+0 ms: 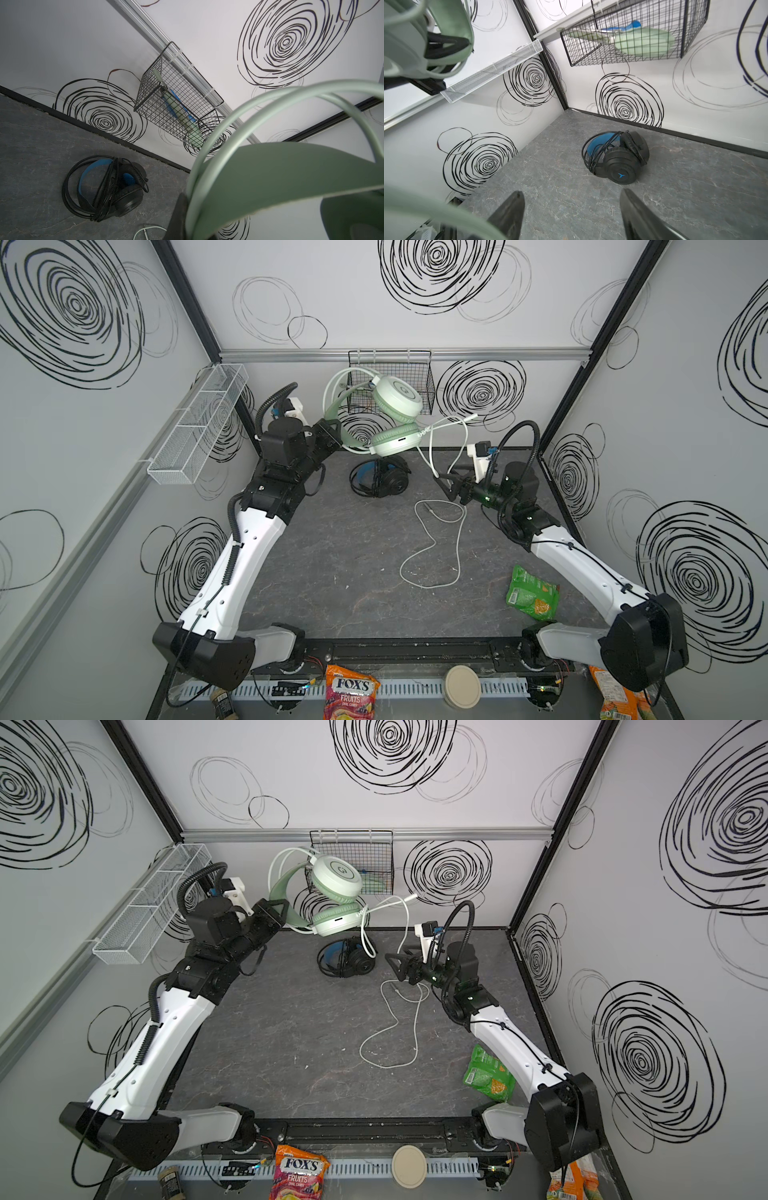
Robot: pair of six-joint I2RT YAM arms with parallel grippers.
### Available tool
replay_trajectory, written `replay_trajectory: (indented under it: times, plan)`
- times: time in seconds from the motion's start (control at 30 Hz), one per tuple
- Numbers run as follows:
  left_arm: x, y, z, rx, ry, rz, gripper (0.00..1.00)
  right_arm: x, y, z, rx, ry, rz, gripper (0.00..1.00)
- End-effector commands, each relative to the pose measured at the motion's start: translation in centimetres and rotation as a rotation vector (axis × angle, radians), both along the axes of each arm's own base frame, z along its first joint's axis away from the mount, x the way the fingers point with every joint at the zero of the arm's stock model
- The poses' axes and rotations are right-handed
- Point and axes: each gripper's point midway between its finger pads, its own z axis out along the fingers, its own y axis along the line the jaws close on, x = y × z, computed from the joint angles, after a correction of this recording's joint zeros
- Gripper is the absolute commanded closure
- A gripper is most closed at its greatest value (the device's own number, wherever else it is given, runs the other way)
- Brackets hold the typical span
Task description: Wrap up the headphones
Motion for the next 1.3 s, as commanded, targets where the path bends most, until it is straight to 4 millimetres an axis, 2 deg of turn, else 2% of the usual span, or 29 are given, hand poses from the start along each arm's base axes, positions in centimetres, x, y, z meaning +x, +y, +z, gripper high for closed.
replay_trajectory:
  times: [0.0, 0.07, 0.13, 0.23, 0.37, 0.5, 0.63, 0.77, 0.93, 1.1, 1.2, 1.27]
  plan:
    - [-1.7, 0.4, 6.8, -0.107, -0.19, -0.017, 1.0, -0.8, 0.2, 0.0, 0.011, -0.023, 0.026, 0.38]
    - [-1.8, 0.4, 6.8, -0.109, -0.189, -0.018, 1.0, -0.8, 0.3, -0.4, 0.006, -0.017, 0.032, 0.53]
    - [-1.9, 0.4, 6.8, -0.112, -0.19, -0.019, 1.0, -0.5, 0.3, -0.6, -0.003, -0.006, 0.028, 0.72]
    - [-1.8, 0.7, 6.3, -0.105, -0.18, -0.01, 1.0, 0.2, -0.9, 0.2, -0.031, -0.005, -0.034, 1.0]
    - [-1.3, 1.3, 5.2, -0.09, -0.163, 0.016, 1.0, -0.3, -3.3, 2.7, -0.152, -0.078, -0.146, 1.0]
    - [-0.3, 2.1, 4.4, -0.092, -0.159, 0.025, 1.0, -1.9, -6.6, 5.5, -0.271, -0.149, -0.274, 1.0]
    - [0.1, 1.1, 5.0, -0.057, -0.181, -0.024, 1.0, -1.7, -8.9, 5.9, -0.372, -0.145, -0.361, 1.0]
    - [-0.4, 0.3, 3.5, 0.007, -0.15, -0.041, 1.0, -0.4, -9.3, 9.2, -0.391, -0.224, -0.414, 1.0]
    - [-1.7, -0.3, 0.6, 0.067, -0.109, -0.081, 1.0, 1.3, -9.4, 14.8, -0.408, -0.349, -0.471, 1.0]
    - [-3.2, -1.1, -1.6, 0.156, -0.077, -0.142, 1.0, 2.6, -10.6, 18.7, -0.384, -0.388, -0.572, 1.0]
    - [-4.1, -1.8, -2.9, 0.195, -0.075, -0.182, 1.0, 3.4, -10.9, 19.3, -0.373, -0.369, -0.61, 1.0]
    - [-4.7, -2.6, -3.3, 0.197, -0.089, -0.227, 1.0, 4.2, -11.6, 18.6, -0.398, -0.329, -0.654, 1.0]
